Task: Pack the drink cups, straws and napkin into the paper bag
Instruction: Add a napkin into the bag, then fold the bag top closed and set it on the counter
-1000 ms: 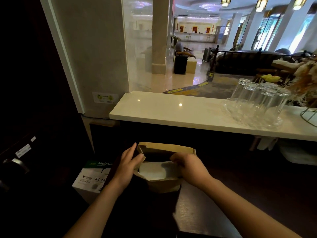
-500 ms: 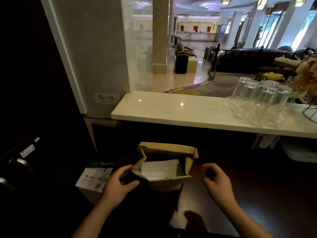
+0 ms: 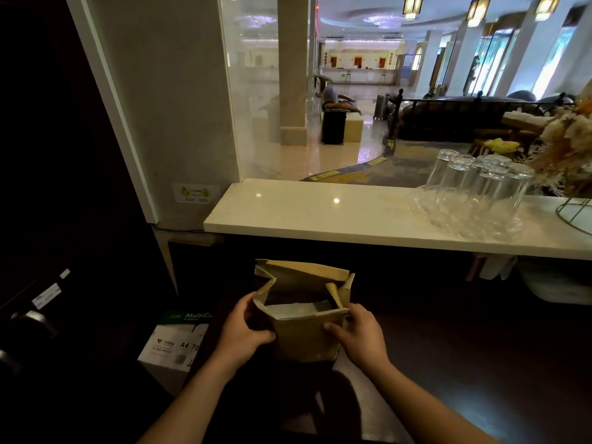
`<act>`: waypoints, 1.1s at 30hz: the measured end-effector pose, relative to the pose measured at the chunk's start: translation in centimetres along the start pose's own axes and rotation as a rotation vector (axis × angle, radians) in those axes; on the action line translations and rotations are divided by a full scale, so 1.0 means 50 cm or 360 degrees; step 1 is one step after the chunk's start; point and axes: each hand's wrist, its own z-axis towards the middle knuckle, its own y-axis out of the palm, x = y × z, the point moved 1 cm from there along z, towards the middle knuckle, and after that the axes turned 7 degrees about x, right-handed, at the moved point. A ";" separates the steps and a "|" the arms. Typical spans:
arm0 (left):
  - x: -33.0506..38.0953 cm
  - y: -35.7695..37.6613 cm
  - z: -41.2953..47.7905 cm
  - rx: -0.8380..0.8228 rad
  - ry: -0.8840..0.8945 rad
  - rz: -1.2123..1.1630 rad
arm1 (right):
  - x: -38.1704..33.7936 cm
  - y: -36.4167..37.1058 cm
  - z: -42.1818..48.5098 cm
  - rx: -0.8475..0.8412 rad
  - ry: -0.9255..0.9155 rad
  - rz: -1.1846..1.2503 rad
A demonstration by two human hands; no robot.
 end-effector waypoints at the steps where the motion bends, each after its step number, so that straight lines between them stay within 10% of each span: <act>1: 0.000 0.005 -0.001 0.0031 0.0008 0.0021 | -0.001 0.002 0.002 0.0018 -0.0025 -0.0042; 9: 0.028 0.010 0.040 0.0459 0.0108 0.0220 | 0.012 0.002 0.015 0.0016 0.0218 0.0200; 26: 0.063 -0.004 0.130 -0.0084 0.0129 -0.0022 | 0.023 -0.020 0.035 0.0020 0.0100 0.0581; 33: 0.076 -0.003 0.158 0.0073 0.0203 -0.0011 | 0.013 -0.007 0.057 0.0074 0.0451 0.0583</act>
